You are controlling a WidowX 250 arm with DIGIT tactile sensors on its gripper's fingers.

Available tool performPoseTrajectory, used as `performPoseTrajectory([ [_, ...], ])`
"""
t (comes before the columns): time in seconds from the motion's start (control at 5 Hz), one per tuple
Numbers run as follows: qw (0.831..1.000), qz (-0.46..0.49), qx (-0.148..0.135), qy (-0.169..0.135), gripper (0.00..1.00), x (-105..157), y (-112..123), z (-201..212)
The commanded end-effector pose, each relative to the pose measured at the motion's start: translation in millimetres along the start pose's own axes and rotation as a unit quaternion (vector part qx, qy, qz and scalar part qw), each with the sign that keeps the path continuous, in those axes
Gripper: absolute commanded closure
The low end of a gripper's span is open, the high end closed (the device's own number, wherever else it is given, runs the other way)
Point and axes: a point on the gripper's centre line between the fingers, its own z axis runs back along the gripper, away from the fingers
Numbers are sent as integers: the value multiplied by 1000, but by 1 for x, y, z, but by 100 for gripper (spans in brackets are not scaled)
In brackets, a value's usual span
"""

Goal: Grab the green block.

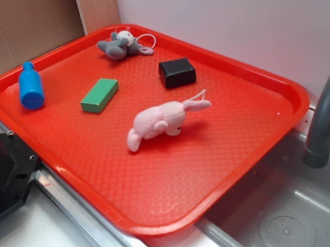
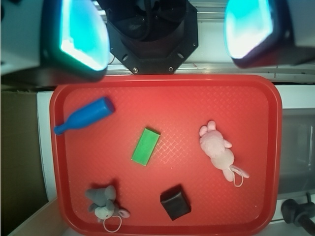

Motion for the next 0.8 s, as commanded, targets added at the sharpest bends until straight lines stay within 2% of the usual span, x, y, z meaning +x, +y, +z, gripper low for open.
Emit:
performPoseTrajectory([
  [0.0, 1000, 0, 0, 0, 0, 0, 0, 0],
  [0.2, 1000, 23, 1, 13, 0, 26, 1, 0],
  [0.4, 995, 94, 16, 6, 0, 54, 5, -6],
  [0.6, 980, 196, 24, 13, 0, 69, 12, -18],
])
